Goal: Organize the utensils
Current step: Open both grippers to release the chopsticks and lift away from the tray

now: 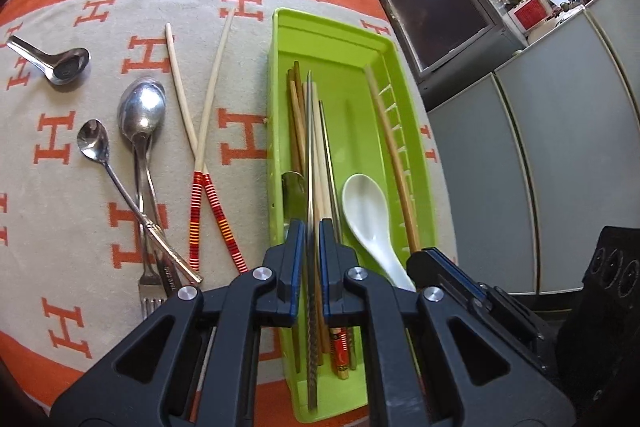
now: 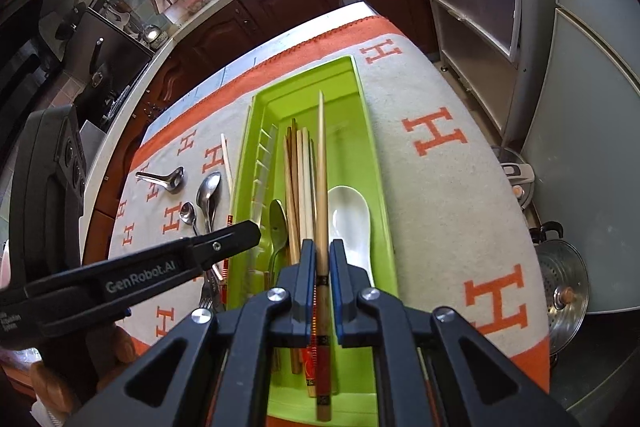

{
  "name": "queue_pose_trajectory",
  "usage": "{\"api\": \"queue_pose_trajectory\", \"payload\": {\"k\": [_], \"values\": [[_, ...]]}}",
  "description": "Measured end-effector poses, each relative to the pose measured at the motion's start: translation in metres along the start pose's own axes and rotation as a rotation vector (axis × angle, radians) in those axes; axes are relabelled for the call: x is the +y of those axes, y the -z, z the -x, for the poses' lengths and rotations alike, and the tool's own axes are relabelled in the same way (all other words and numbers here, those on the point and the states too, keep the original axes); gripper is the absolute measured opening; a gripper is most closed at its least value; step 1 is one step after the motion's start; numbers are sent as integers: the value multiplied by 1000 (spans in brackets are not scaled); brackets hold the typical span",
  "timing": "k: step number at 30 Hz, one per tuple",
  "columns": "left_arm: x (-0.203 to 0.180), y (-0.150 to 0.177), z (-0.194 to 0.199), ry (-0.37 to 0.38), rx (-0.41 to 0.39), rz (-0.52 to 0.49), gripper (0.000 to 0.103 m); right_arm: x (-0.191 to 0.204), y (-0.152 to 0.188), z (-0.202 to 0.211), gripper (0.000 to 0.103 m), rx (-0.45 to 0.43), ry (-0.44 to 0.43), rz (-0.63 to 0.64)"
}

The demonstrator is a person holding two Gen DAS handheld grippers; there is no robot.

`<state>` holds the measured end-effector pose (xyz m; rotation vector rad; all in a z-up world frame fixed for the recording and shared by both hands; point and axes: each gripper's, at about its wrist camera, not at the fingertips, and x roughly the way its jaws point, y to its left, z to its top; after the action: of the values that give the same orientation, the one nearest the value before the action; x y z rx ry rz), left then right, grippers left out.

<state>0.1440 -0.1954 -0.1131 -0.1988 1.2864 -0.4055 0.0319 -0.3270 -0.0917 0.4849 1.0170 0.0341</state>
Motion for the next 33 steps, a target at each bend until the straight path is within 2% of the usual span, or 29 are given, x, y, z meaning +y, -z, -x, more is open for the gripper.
{"api": "queue_pose_trajectory", "payload": {"k": [5,7,9,11,24,33], "values": [[1,8,13,-5,-1,-47,8,3,0,5,8,-19,6,-11],[0,15,23,-33,-16,-78,19,8,0,8,8,-26,6,-8],[1,21,33,-42,-34,-100,45,13,1,10,8,-31,7,-6],[5,27,45,-52,-61,-105,49,18,2,11,10,-40,18,-5],[42,48,96,-108,-157,-112,50,46,19,26,11,-90,104,49],[79,66,120,-137,-190,-71,50,73,31,28,11,-85,105,88]]}}
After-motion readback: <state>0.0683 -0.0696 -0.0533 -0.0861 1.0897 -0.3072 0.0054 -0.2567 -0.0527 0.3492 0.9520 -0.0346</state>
